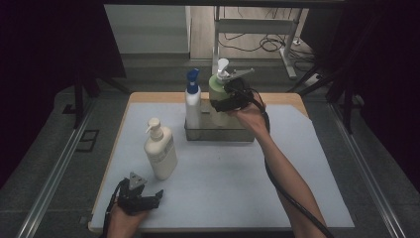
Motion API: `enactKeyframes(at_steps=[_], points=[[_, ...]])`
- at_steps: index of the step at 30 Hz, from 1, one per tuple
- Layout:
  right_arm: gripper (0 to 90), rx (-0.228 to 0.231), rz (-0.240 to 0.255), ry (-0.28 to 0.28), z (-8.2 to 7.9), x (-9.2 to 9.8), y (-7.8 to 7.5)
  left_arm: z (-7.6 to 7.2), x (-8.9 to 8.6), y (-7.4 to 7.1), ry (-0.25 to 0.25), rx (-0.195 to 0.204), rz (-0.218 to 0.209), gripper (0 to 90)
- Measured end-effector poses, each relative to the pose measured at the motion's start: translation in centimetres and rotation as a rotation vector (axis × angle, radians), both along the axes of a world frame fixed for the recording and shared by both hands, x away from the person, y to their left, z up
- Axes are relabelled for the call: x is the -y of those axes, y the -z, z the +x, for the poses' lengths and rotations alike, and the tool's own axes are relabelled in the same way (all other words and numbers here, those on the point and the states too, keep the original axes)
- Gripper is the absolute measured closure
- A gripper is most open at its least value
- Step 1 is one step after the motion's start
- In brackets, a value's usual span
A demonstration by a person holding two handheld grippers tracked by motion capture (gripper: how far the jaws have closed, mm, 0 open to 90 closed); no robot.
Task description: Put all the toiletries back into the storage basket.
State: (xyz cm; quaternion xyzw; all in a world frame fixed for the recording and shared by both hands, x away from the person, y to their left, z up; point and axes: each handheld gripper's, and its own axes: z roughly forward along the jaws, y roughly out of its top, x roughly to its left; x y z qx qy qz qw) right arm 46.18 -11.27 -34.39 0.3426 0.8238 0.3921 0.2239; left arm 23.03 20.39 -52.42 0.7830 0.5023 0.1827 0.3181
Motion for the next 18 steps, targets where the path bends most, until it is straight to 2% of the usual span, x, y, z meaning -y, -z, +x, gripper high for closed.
enactKeyframes(at_steps=[18], points=[[12.8,-0.032,-0.017,0.006,0.7,-0.1,1.9,0.0,0.0,0.0,0.0,0.001,0.0,12.4]])
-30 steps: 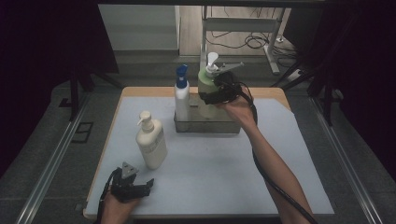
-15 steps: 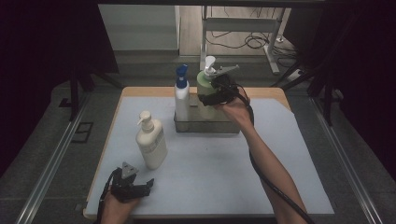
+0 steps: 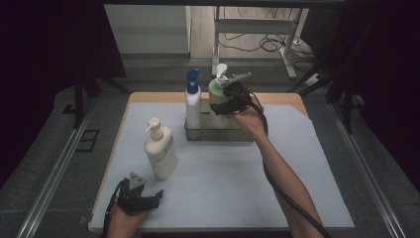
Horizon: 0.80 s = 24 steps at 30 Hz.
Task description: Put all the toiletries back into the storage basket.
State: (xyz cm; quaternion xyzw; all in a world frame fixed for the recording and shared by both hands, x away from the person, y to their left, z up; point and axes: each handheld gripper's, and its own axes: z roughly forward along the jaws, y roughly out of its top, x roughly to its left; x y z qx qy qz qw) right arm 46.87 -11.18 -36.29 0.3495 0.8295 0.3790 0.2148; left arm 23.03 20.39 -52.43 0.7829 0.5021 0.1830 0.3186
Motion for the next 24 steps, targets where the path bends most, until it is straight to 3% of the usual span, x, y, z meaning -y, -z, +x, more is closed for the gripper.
enactKeyframes(at_steps=[24], points=[[12.8,-0.064,0.002,0.005,0.6,0.3,2.8,0.0,0.0,0.0,0.0,-0.001,0.001,12.5]])
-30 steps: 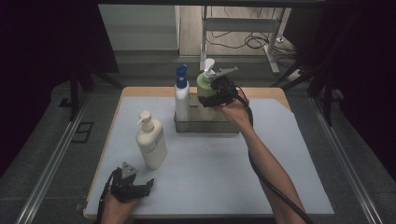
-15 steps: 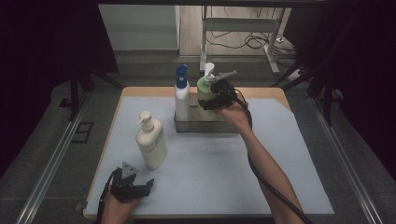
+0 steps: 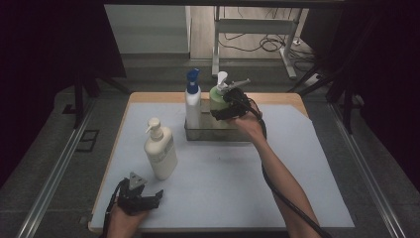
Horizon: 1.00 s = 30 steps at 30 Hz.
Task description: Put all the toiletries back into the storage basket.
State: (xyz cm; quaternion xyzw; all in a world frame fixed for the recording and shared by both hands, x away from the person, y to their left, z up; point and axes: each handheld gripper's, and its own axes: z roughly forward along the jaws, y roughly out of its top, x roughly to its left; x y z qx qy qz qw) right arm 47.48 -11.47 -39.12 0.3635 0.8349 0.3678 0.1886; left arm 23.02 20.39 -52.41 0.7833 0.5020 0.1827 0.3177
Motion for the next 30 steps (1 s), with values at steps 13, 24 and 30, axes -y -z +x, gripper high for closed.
enactKeyframes(at_steps=[13,24,30], points=[[12.8,-0.031,-0.008,0.002,0.2,0.1,1.3,0.0,0.0,0.0,0.0,0.0,0.0,12.5],[12.6,-0.048,-0.008,0.006,0.5,0.1,2.3,0.0,0.0,0.0,0.0,0.0,0.001,12.4],[12.2,-0.057,0.007,0.007,0.5,0.4,2.4,0.0,0.0,0.0,0.0,0.0,0.0,12.5]])
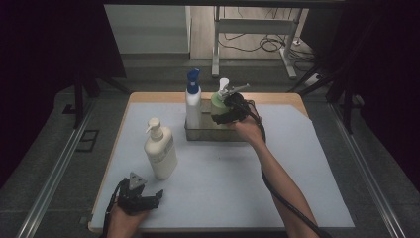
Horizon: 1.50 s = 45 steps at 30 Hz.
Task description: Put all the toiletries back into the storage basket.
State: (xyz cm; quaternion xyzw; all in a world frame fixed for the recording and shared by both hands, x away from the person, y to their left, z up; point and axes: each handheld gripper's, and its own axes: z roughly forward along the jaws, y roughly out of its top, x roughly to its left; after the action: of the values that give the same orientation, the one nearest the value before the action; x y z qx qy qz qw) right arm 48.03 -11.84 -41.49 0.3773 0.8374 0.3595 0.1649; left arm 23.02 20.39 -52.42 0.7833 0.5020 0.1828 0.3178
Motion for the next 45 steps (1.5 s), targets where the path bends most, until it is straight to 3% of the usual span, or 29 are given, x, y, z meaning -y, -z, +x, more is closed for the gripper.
enactKeyframes(at_steps=[11,19,37,45], points=[[11.3,-0.002,0.009,-0.003,0.0,0.2,0.1,0.0,0.0,0.0,-0.001,0.001,0.0,12.5],[5.6,0.026,0.008,-0.015,-0.8,0.4,-0.2,0.0,0.0,0.0,-0.001,0.001,0.0,12.5],[13.0,0.031,0.007,-0.067,-2.9,2.6,-0.6,0.0,0.0,0.0,-0.001,0.002,-0.001,12.5],[14.7,0.012,0.04,-0.073,-3.6,3.4,-0.6,0.0,0.0,0.0,-0.001,0.002,-0.001,12.5]])
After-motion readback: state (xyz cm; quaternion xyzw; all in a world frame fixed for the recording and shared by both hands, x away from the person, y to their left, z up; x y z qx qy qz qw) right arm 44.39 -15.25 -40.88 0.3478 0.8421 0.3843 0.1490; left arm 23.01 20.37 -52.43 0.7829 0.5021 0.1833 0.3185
